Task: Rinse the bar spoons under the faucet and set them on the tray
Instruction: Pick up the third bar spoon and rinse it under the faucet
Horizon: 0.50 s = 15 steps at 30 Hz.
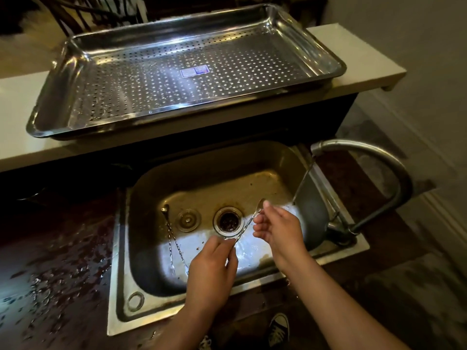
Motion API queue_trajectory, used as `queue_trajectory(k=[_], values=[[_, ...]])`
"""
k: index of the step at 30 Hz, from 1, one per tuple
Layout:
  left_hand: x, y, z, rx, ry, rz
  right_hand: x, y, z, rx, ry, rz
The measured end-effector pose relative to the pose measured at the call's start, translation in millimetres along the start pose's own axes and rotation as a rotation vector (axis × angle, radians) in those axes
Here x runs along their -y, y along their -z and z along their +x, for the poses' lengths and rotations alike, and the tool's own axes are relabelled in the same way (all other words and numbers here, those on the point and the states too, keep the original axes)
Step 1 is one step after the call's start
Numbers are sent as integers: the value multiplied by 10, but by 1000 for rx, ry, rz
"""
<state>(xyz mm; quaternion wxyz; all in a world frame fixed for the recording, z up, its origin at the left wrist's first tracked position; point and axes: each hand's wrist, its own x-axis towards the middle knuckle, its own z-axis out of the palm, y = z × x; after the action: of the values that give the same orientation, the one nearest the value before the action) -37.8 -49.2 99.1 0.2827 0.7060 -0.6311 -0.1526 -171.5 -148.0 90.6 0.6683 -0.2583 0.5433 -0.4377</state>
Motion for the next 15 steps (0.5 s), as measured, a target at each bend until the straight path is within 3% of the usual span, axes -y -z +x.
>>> queue_trajectory(k=[11,15], values=[[-72,-23,94,19,9,-54,6,73,40,1,58,-88],[-103,-32,108,44,12,-71,42,50,68,-27,58,26]])
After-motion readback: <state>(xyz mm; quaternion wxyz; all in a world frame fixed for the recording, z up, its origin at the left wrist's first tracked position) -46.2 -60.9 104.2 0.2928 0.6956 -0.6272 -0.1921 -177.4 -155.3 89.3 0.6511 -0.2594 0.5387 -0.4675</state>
